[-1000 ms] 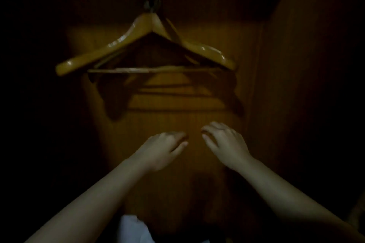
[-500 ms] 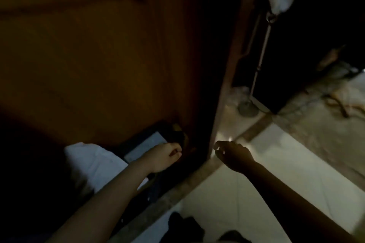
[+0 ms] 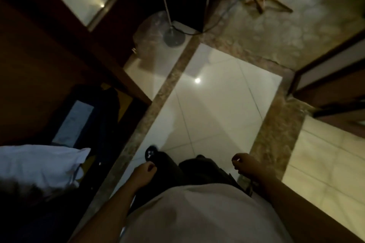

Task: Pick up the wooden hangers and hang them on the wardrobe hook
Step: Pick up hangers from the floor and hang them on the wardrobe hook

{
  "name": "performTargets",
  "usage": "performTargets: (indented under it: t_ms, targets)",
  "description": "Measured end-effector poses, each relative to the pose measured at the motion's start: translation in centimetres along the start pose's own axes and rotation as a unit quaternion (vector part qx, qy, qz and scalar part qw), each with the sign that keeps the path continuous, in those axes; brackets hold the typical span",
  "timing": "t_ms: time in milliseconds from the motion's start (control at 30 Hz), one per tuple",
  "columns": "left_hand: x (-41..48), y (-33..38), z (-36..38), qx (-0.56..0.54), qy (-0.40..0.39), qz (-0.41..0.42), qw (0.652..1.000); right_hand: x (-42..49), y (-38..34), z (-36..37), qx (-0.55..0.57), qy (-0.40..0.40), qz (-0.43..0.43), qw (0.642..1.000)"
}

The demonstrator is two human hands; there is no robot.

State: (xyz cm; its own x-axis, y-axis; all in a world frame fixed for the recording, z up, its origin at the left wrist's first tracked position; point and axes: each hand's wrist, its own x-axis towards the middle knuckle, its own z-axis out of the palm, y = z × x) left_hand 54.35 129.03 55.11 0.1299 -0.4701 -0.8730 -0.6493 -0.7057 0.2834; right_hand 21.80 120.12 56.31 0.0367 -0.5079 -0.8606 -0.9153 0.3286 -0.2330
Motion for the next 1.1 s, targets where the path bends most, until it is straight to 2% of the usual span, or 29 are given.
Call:
performTargets:
  t_ms: [100, 300, 433, 567, 767, 900, 1000, 1100]
  targets:
    - [1.0, 3.7, 1.1, 0.053, -0.037, 0.024, 0.998, -0.5, 5.2, 0.0, 0.055, -0.001, 0.042, 0.998]
    - [4.7, 11.8, -1.0, 0.118, -0.060, 0.076, 0.988, -0.6, 9.1, -1.2, 0.118, 0.003, 0.087, 0.989]
    - [7.7, 17.1, -3.2, 0.130, -0.071, 0.087, 0.985, 1.5, 8.8, -3.3, 0.162, 0.011, 0.119, 0.979]
    - [10.7, 21.8, -6.7, 0.136, -0.082, 0.089, 0.983, 4.6, 5.4, -7.4, 0.210, 0.013, 0.128, 0.969]
    - [14.5, 28.0, -14.2, 0.140, -0.091, 0.092, 0.982, 11.1, -3.7, -18.1, 0.206, 0.054, 0.030, 0.977]
    - [17.3, 31.6, -18.7, 0.143, -0.053, 0.083, 0.985, 13.9, -9.2, -25.8, 0.219, 0.094, -0.045, 0.970]
    - [18.8, 35.1, -20.4, 0.122, -0.026, 0.079, 0.989, 15.5, -10.8, -30.9, 0.212, 0.102, -0.076, 0.969]
    - [20.1, 38.9, -20.7, 0.106, -0.025, 0.071, 0.992, 17.5, -9.3, -35.1, 0.218, 0.100, -0.083, 0.967]
